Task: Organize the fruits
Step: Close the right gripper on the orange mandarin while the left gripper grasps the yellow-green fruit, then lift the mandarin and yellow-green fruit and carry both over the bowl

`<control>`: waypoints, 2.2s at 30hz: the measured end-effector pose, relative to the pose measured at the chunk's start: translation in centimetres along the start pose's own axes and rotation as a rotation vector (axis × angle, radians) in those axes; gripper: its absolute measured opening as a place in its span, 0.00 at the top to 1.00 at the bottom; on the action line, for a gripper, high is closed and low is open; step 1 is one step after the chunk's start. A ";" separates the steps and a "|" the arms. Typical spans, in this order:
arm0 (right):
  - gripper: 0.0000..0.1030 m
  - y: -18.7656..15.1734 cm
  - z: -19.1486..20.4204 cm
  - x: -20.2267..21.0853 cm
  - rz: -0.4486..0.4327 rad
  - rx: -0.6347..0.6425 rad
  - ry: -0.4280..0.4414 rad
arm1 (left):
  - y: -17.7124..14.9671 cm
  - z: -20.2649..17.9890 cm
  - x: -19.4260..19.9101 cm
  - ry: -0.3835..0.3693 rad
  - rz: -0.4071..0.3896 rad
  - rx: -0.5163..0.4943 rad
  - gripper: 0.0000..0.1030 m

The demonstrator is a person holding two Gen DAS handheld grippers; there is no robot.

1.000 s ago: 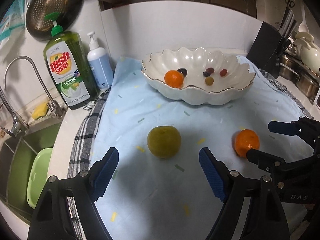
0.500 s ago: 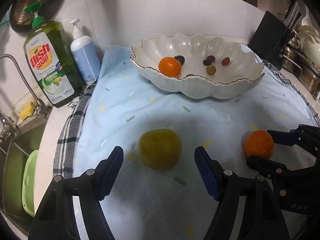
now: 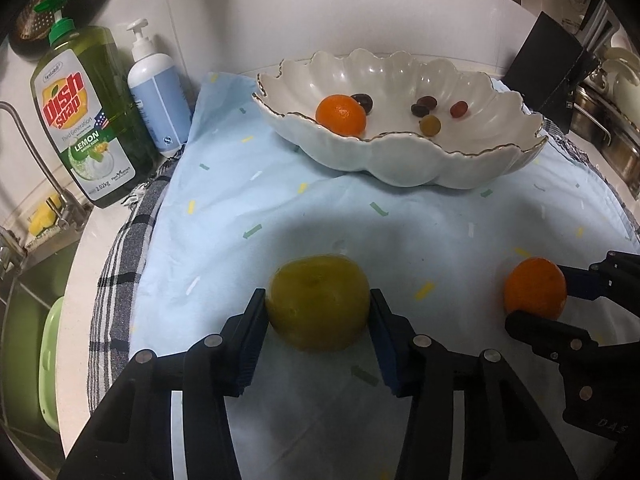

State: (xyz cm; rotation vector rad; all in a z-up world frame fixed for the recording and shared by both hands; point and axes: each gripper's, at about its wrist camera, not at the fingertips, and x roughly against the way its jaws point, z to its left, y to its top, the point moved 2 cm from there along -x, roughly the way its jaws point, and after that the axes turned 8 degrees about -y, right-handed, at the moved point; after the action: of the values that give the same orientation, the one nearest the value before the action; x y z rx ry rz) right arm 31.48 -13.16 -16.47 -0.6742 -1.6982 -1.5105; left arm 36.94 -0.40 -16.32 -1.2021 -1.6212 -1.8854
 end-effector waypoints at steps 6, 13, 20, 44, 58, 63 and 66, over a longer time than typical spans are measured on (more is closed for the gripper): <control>0.57 0.0 -0.2 0.1 -0.004 -0.007 0.001 | -0.1 0.0 0.7 0.008 -0.025 0.013 0.53; 0.57 0.4 -0.5 1.1 -0.037 -0.010 0.007 | 0.2 -0.3 2.3 0.025 -0.058 0.011 0.53; 0.57 0.6 -0.9 2.7 -0.082 -0.018 0.023 | 0.3 -1.1 4.5 0.034 -0.096 0.020 0.53; 0.57 5.7 -4.5 9.0 -0.327 -0.009 0.006 | 5.2 -4.8 10.4 0.032 -0.301 -0.033 0.53; 0.57 9.4 -7.5 7.9 -0.349 -0.019 -0.013 | 10.6 -5.9 9.2 0.025 -0.349 -0.062 0.53; 0.57 11.0 -8.4 6.1 -0.324 -0.019 -0.010 | 12.6 -6.0 7.7 0.023 -0.343 -0.063 0.53; 0.57 12.0 -8.9 4.8 -0.303 -0.014 -0.016 | 13.8 -5.8 6.5 0.018 -0.328 -0.055 0.53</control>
State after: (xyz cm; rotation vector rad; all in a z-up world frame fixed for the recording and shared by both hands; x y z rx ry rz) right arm 39.88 -20.34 -5.32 -0.4507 -1.8677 -1.7270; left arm 41.49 -7.91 -2.59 -0.9833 -1.8601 -2.1403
